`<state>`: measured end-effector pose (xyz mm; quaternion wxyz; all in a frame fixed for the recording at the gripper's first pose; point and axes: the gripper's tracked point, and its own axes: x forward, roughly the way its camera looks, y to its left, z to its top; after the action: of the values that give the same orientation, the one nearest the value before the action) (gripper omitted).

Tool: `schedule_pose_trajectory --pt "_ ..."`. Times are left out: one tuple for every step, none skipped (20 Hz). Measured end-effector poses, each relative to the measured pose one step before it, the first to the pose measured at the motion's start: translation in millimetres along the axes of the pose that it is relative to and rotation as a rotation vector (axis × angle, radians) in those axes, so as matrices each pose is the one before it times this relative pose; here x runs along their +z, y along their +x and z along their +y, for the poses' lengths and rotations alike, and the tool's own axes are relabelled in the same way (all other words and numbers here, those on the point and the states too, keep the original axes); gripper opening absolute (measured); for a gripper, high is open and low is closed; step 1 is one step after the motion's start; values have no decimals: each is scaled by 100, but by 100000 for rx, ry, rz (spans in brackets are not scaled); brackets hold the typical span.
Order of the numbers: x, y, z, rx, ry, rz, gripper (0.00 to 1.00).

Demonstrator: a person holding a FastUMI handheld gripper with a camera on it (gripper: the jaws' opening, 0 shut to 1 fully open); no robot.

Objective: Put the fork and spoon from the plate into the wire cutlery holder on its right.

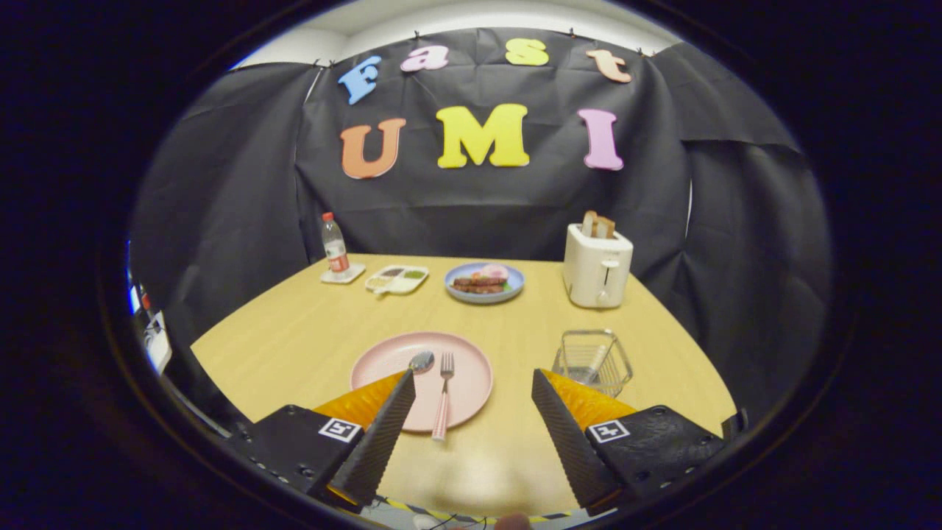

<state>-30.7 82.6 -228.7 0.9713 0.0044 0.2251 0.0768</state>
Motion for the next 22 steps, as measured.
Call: schedule_pose_trajectory --pt "-1266 625 385 211 243 3399 96" --pt "-1190 586 402 654 94 3380 96" --pt "-1250 778 384 977 -501 3152 96" --pt "-1023 626 403 860 -595 2464 96" --pt "-611 599 186 24 -622 1677 96" --pt "-394 407 -17 -44 -396 1201 89" --pt "-282 570 28 148 -217 933 83" --pt "-303 430 51 437 8 1153 77" --pt "-414 498 254 600 208 1053 70" --pt "-116 238 58 38 146 812 62" --pt "-54 352 57 227 285 385 54" --pt "16 215 131 420 378 326 46" --pt "2 239 322 931 376 412 38" --pt "42 169 -112 -1113 -911 551 30" --pt "233 -107 -11 -1048 -125 -424 22" --pt "-150 -274 75 845 617 740 14" --pt "-316 577 -125 -608 317 659 17" --pt "96 130 -349 -989 670 690 12" --pt "119 -399 103 83 -12 522 8" --pt "416 -202 -119 -467 -812 -488 8" --pt "580 -583 -596 -567 -1158 485 1" --pt "392 -408 -171 897 -628 499 1"
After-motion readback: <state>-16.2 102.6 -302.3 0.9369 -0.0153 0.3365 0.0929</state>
